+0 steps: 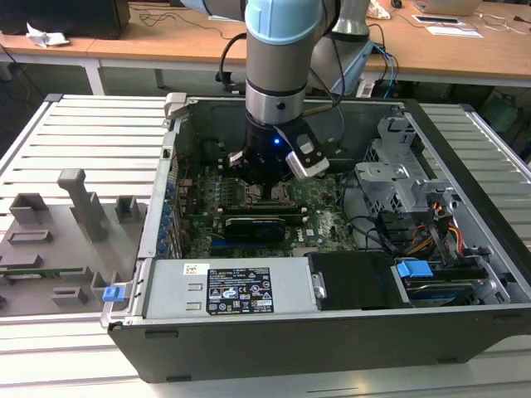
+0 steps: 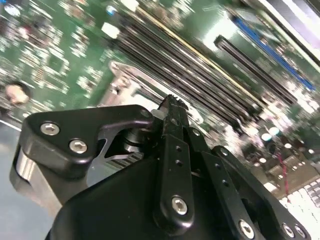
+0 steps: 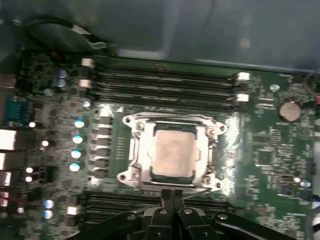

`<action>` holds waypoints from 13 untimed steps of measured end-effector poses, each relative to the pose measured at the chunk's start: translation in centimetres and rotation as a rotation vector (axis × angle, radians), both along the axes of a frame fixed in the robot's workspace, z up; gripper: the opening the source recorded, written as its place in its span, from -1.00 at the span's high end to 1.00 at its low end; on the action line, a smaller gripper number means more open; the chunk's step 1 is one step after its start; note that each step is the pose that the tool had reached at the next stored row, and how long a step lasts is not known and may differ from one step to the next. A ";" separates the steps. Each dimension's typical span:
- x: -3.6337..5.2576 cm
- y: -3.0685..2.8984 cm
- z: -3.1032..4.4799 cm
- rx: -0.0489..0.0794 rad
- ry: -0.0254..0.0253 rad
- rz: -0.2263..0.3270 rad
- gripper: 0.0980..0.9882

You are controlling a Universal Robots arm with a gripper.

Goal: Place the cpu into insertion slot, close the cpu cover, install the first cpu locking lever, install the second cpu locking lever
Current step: 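Install the second cpu locking lever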

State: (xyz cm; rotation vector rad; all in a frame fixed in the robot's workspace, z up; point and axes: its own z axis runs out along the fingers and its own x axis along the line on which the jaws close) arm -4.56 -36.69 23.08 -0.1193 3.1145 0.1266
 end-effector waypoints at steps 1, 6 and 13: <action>-0.39 -0.02 -0.03 0.000 -0.0001 0.000 0.98; -0.62 -0.37 -0.08 0.008 0.0000 0.000 0.98; -1.56 -0.85 -0.09 0.025 0.0000 0.000 0.98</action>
